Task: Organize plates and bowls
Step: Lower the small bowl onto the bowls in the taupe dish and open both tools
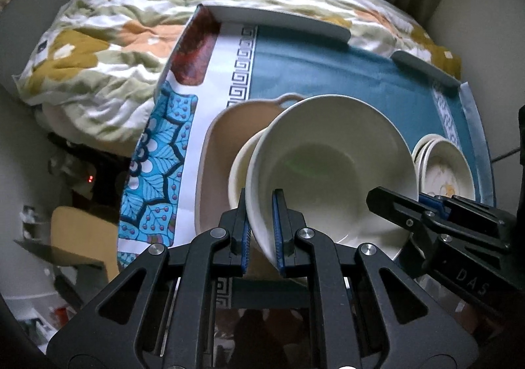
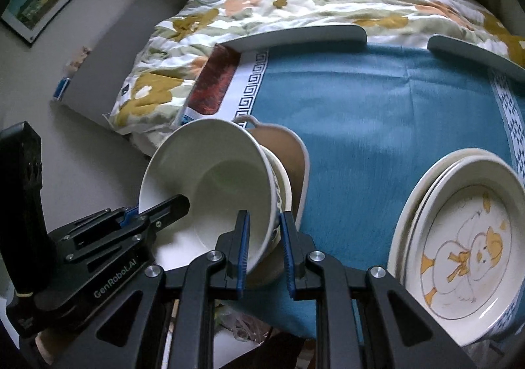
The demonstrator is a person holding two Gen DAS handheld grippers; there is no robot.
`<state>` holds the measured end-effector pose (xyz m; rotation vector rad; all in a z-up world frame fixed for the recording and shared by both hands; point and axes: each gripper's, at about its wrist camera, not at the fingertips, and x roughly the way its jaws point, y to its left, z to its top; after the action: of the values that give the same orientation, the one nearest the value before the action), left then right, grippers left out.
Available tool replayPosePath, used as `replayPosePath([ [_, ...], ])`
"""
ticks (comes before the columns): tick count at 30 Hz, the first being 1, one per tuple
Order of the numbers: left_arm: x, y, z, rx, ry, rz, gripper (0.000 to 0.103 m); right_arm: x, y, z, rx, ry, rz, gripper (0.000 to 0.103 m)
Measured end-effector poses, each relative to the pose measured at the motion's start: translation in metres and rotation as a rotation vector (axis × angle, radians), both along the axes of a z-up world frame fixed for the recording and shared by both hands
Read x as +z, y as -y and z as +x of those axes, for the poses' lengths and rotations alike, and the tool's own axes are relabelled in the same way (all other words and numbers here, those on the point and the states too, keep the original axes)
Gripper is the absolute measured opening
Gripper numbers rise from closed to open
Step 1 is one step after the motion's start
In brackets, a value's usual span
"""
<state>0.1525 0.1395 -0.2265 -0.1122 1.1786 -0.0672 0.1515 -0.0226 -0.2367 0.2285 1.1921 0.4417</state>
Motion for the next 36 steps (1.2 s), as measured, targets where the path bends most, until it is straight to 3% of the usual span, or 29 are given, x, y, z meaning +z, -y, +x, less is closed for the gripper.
replayPosePath([
  [8, -0.012, -0.003, 0.009, -0.07, -0.016, 0.023, 0.01, -0.008, -0.011, 0.001, -0.039, -0.002, -0.035, 0.017],
  [19, -0.011, 0.016, 0.016, -0.15, 0.0, 0.159, 0.011, -0.01, -0.009, 0.0, -0.08, -0.009, -0.044, 0.017],
  [29, -0.014, 0.02, 0.016, -0.166, 0.011, 0.253, 0.012, -0.01, -0.01, 0.002, -0.076, -0.016, -0.056, 0.017],
  [36, -0.014, 0.015, 0.014, -0.169, 0.012, 0.232, 0.012, -0.01, -0.009, 0.001, -0.076, -0.017, -0.044, 0.017],
])
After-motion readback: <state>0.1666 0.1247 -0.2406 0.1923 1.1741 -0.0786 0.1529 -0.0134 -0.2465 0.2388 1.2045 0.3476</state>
